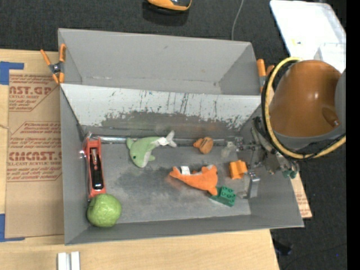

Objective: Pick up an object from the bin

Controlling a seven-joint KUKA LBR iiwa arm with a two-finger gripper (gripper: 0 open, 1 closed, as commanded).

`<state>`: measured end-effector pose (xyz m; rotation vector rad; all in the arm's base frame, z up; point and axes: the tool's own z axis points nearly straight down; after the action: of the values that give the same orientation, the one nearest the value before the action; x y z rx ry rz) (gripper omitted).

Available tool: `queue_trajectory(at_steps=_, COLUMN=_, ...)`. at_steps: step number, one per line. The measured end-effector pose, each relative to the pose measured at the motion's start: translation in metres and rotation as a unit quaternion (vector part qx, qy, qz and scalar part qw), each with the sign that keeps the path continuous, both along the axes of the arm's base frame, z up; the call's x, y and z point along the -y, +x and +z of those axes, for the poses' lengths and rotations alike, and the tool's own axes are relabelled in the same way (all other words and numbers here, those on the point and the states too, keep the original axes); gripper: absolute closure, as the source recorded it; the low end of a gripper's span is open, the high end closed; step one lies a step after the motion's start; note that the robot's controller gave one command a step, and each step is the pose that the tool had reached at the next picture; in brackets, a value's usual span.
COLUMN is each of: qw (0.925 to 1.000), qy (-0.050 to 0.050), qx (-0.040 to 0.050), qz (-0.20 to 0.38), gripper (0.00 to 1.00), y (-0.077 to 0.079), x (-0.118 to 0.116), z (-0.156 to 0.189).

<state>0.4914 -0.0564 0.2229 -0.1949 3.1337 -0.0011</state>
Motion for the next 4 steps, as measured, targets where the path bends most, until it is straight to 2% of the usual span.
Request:
queue_trajectory(at_steps=1, qw=0.994, qy=0.0, qx=0.0015, qz=0.109, gripper=0.0, y=0.045, x=-0.014, z=-0.002)
queue_trajectory(at_steps=2, qw=1.0, qy=0.0, qx=0.0011, qz=0.008, gripper=0.0, y=0.065, x=-0.025, z=0.006)
queue_trajectory(at_steps=3, qw=0.9987, qy=0.0, qx=0.0028, qz=0.052, gripper=0.0, y=0.067, x=-0.014, z=-0.018)
queue_trajectory(at_steps=4, qw=0.9943, qy=0.002, qx=0.004, qz=-0.107, gripper=0.0, y=0.055, x=0.016, z=-0.031)
